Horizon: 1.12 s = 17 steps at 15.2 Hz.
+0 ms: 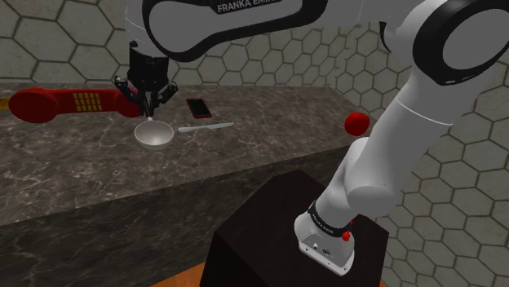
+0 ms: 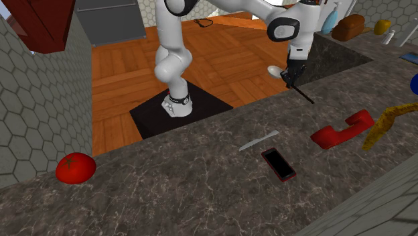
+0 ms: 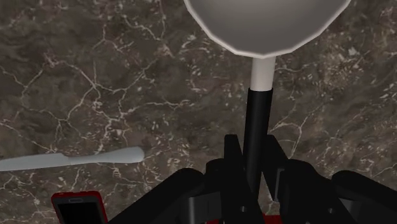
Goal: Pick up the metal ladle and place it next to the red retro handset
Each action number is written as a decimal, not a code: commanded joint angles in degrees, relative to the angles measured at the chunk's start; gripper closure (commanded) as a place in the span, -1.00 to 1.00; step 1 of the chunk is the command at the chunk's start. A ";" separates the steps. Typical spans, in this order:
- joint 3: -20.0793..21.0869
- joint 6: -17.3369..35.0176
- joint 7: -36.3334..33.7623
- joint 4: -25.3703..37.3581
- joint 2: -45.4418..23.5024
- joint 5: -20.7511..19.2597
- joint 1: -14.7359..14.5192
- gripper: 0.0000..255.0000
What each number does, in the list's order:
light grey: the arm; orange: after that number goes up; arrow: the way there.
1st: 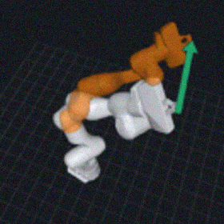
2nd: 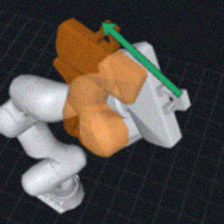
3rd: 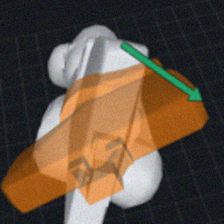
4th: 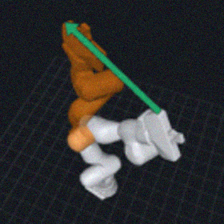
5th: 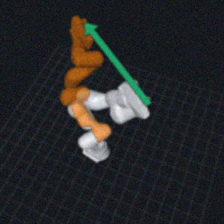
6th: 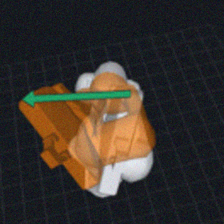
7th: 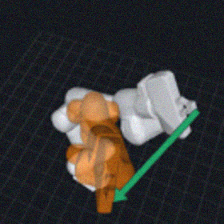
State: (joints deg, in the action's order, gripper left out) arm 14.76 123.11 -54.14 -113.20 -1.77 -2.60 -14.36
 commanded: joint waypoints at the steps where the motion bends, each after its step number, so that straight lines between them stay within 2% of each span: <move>1: 0.11 1.45 -0.45 -0.91 -0.55 -0.26 -0.13 1.00; 17: -0.13 12.99 -2.34 -7.44 -5.80 -2.65 -0.39 1.00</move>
State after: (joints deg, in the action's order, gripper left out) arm 14.70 135.49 -56.38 -120.60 -7.02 -5.03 -14.74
